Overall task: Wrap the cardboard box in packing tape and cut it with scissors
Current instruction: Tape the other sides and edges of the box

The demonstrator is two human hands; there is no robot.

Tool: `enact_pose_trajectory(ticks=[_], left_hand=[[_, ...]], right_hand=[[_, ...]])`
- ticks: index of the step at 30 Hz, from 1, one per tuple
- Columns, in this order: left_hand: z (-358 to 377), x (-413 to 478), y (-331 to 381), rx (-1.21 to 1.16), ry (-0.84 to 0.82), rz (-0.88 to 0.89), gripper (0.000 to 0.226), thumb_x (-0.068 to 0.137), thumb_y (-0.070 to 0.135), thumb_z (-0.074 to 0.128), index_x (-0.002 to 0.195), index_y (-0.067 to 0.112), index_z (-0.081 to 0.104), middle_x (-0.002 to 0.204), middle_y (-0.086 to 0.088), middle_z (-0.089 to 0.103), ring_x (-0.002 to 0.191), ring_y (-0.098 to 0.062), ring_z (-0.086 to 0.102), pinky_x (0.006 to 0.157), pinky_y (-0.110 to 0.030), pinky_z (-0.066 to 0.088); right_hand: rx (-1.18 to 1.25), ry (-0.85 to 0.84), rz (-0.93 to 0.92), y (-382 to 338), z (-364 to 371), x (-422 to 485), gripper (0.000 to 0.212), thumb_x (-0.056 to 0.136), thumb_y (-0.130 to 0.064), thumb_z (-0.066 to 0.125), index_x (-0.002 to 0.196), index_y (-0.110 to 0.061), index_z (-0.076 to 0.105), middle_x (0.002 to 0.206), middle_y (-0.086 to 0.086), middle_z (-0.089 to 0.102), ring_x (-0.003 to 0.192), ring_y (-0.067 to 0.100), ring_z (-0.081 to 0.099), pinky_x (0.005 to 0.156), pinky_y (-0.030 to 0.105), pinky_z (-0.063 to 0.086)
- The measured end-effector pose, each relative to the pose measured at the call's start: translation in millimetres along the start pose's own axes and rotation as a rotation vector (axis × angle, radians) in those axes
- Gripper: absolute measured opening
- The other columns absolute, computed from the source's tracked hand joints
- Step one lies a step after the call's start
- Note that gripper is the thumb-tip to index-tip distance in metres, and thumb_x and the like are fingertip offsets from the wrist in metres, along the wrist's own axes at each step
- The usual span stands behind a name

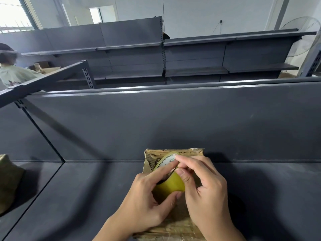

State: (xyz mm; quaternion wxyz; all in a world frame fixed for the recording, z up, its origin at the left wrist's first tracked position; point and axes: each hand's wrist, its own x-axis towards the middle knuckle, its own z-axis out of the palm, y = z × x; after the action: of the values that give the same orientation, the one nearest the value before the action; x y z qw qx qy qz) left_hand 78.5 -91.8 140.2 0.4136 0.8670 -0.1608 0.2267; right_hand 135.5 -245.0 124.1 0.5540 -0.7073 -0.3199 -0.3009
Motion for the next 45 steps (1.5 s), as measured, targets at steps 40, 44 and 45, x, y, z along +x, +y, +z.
enact_pose_trajectory(ticks=[40,44,45], left_hand=[[6.3,1.6,-13.0,-0.096,0.058,-0.157,0.055,0.093,0.03,0.071,0.145,0.03,0.055,0.087,0.027,0.064,0.067,0.001,0.052,0.062,-0.013,0.04],[5.6,1.8,-11.5,-0.085,0.015,-0.129,0.057,0.095,0.028,0.071,0.148,0.024,0.052,0.1,0.025,0.07,0.079,0.0,0.063,0.068,-0.017,0.047],[5.1,1.7,-11.1,-0.083,0.001,-0.124,0.058,0.095,0.029,0.071,0.149,0.024,0.051,0.105,0.02,0.072,0.084,-0.004,0.067,0.071,-0.022,0.051]], right_hand=[[-0.047,-0.035,-0.066,15.8,-2.7,9.3,0.026,0.09,-0.011,0.072,0.115,-0.008,0.071,0.104,-0.006,0.072,0.103,0.009,0.068,0.083,0.031,0.058],[-0.013,-0.009,-0.007,14.7,-3.2,12.6,0.023,0.086,-0.007,0.073,0.11,-0.009,0.073,0.096,-0.007,0.072,0.097,0.009,0.069,0.082,0.028,0.058],[-0.01,-0.013,0.009,14.3,-2.6,13.6,0.022,0.087,-0.006,0.072,0.109,-0.009,0.073,0.095,-0.007,0.072,0.095,0.009,0.069,0.08,0.027,0.057]])
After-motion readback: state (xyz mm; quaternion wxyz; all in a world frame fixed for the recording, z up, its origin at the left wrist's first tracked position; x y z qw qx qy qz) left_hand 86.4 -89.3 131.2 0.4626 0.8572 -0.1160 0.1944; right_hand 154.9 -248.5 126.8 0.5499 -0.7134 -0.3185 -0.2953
